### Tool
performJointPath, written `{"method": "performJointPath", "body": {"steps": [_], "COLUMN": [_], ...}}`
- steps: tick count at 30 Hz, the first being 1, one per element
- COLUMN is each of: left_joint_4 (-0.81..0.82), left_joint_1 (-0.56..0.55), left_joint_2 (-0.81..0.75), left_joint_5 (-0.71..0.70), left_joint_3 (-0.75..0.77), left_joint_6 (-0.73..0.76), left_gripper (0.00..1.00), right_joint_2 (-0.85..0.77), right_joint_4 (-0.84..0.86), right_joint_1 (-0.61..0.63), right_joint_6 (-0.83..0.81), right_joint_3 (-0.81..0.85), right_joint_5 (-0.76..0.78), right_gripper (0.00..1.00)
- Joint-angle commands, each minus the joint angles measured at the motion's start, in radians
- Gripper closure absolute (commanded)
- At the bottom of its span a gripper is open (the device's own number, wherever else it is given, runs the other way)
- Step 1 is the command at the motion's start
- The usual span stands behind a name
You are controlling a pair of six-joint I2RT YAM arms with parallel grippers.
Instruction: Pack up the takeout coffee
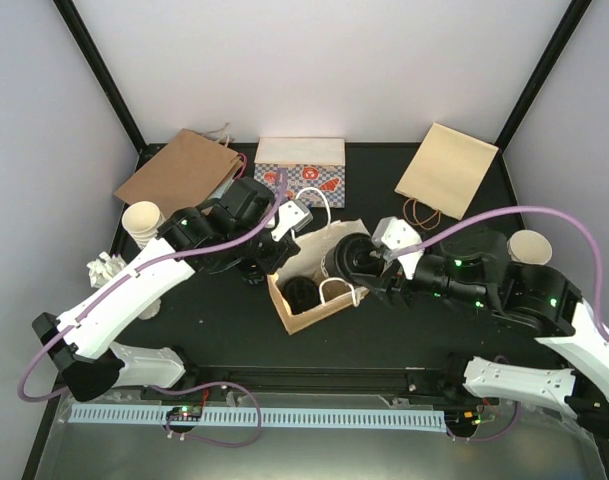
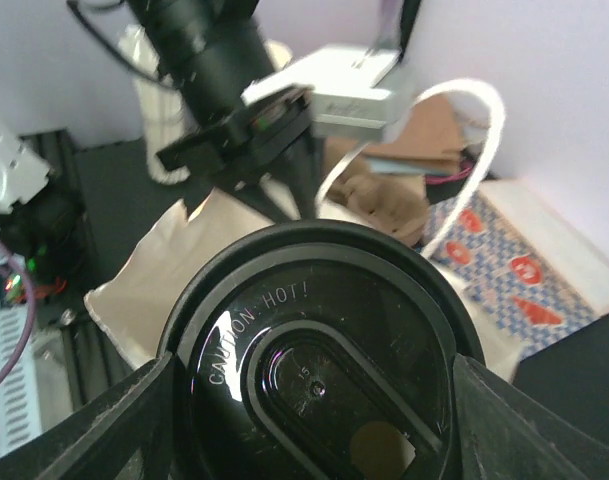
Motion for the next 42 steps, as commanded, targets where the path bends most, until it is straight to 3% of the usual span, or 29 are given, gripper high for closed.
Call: {"method": "performJointPath", "body": {"steps": [1,12,18,22,32,42], "left_joint_4": [0.026,0.119,0.170,0.221,0.251,0.266], "left_joint_1": [-0.057,-0.221,-0.287,-0.355,-0.475,-0.514], "left_joint_2": [-0.015,-0.065,-0.135,-0.197,-0.228,-0.212], "left_joint_5": [-0.182,-0.435,-0.461,-0.460,-0.532,-0.542], "left_joint_3": [0.042,-0.087,-0.137,-0.203,-0.268,-0.266], "left_joint_6": [0.074,0.171,0.149,0.140,0.077,0.045], "left_gripper": [0.98,0.98,0.98,0.98,0.98,0.98], "right_joint_2": [-0.027,-0.104,-0.110,-0.106,-0.017,0.038], "right_joint_4": [-0.017,-0.027,-0.027,-0.024,0.008,0.036], "right_joint_1": [-0.001,0.084,0.173,0.286,0.508,0.535], "right_joint_6": [-0.024,-0.070,-0.131,-0.169,-0.258,-0.310], "right_joint_3": [-0.074,-0.303,-0.345,-0.358,-0.358,-0.399], "right_joint_5": [-0.121,-0.217,-0.170,-0.053,0.443,0.521], "right_gripper": [0.55,0.60,0.60,0.60,0.59,0.57]}}
